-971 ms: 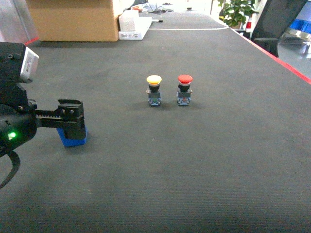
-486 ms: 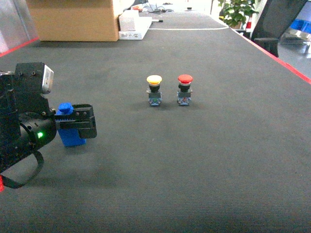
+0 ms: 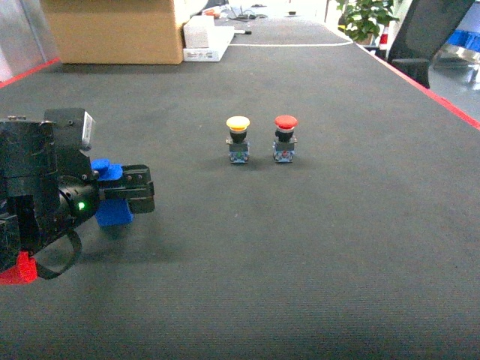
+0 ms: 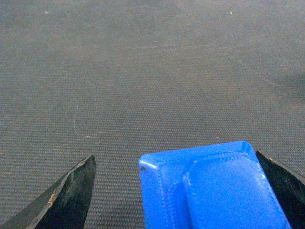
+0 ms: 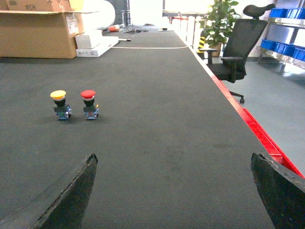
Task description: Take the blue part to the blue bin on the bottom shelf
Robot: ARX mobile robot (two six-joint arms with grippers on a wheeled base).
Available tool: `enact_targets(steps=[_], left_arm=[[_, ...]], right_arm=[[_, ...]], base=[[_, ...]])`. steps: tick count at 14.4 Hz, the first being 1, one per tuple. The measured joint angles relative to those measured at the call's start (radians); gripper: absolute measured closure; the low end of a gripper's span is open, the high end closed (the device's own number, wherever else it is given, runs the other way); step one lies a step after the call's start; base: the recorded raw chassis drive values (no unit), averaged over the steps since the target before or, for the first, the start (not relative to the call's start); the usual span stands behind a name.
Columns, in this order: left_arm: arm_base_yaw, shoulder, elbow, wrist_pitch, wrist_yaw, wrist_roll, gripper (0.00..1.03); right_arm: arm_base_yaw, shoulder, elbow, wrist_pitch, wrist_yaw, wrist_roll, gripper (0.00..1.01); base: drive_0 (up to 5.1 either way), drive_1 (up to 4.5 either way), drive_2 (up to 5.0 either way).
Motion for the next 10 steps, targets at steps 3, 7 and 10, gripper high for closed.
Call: enact_targets(steps=[3,7,10], left_arm=[[0.0,0.001,0.001,-0.011,0.013,-0.002,0.4],[0.0,-0.002,0.0,-0.016,0.009,-0.008,0.57],[0.003,-0.05,-0.047,0.02,-0.003,-0.009,0.57]], right_arm=[[0.0,0.0,0.0,0.0,0.0,0.0,0.03],[0.0,0.0,0.0,0.0,0.0,0.0,0.03],[0.0,0.0,0.0,0.0,0.0,0.0,0.03]], base=[[0.0,0.0,0.0],[0.0,0.0,0.0],[0.0,0.0,0.0]])
